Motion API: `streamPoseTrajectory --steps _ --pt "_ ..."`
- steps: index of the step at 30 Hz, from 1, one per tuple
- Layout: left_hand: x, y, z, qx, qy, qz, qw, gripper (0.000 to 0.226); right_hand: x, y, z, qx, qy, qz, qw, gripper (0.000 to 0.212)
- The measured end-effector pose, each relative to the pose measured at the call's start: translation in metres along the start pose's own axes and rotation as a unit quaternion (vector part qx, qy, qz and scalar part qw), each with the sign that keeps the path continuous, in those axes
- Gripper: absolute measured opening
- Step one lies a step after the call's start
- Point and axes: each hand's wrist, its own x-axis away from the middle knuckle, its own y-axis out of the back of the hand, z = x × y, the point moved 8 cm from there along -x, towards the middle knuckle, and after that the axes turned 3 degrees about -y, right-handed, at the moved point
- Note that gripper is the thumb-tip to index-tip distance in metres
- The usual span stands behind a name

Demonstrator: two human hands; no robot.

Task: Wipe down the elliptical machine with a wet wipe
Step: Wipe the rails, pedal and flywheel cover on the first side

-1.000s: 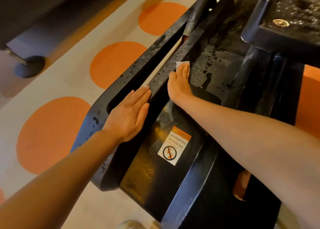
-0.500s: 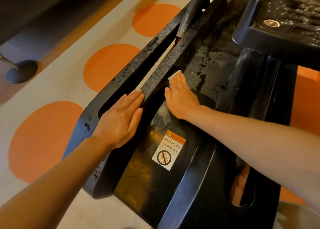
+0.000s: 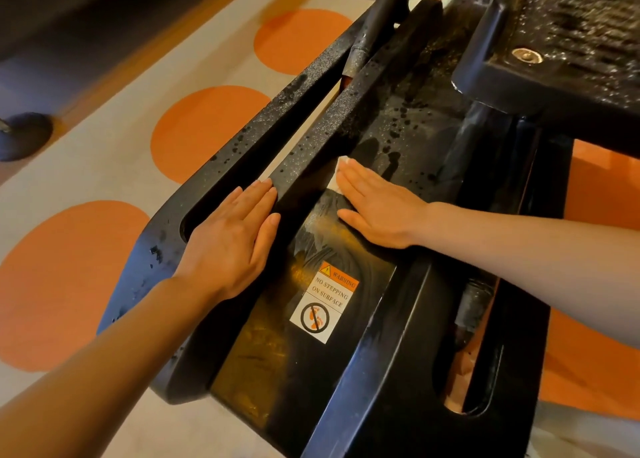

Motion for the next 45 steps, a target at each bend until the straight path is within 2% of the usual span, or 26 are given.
streamPoseTrajectory --steps 3,8,11,13,18,21,23,25,28,30,33,37,41,45 --pt "-0.001 0.0 -0.001 -0.002 0.006 -0.001 1.0 0.066 -0.003 0.005 -0.009 0.027 0.006 0.014 1.0 0.068" --pt "0.0 -0.001 0.0 -0.004 0.007 0.005 1.0 0.066 -0.03 0.015 -0.054 -0.012 -0.129 0.008 0.992 0.071" --pt "0.0 -0.001 0.001 0.0 0.007 0.005 1.0 0.066 -0.03 0.015 -0.066 -0.01 -0.175 0.028 0.984 0.073" --pt "0.001 -0.002 0.0 0.0 0.006 0.001 1.0 0.065 -0.02 0.012 -0.06 -0.011 -0.156 0.031 0.987 0.075" --pt "0.0 -0.003 0.0 0.004 0.01 -0.007 1.0 0.066 0.024 0.006 -0.017 -0.004 0.002 0.092 0.996 0.073" --pt "0.001 -0.004 0.0 0.013 0.015 -0.015 1.0 0.066 0.039 0.002 -0.006 0.003 0.025 0.136 0.99 0.075" --pt "0.001 -0.004 -0.001 0.014 0.017 -0.017 1.0 0.066 0.035 0.002 -0.019 0.0 -0.03 0.132 0.991 0.081" --pt "0.001 -0.004 -0.001 0.016 0.017 -0.014 1.0 0.067 0.026 0.005 -0.045 -0.008 -0.14 0.104 0.985 0.087" --pt "0.001 -0.005 0.001 0.018 0.018 -0.011 1.0 0.068 0.02 0.009 -0.067 -0.016 -0.286 0.073 0.955 0.092" --pt "0.001 -0.006 0.001 0.019 0.016 -0.009 1.0 0.067 0.021 0.007 -0.058 -0.039 -0.342 0.07 0.936 0.093" --pt "0.001 -0.006 0.001 0.023 0.016 -0.013 1.0 0.067 0.025 -0.001 -0.033 -0.051 -0.361 0.071 0.929 0.097" --pt "0.001 -0.006 0.001 0.025 0.014 -0.015 0.999 0.066 0.043 -0.008 -0.001 -0.014 -0.333 0.119 0.935 0.103" --pt "0.001 -0.005 0.0 0.026 0.015 -0.018 0.999 0.066 0.061 -0.011 0.003 0.061 -0.323 0.172 0.929 0.104" --pt "0.001 -0.005 0.001 0.031 0.006 -0.018 0.999 0.065 0.065 0.002 -0.013 0.121 -0.314 0.184 0.924 0.113"
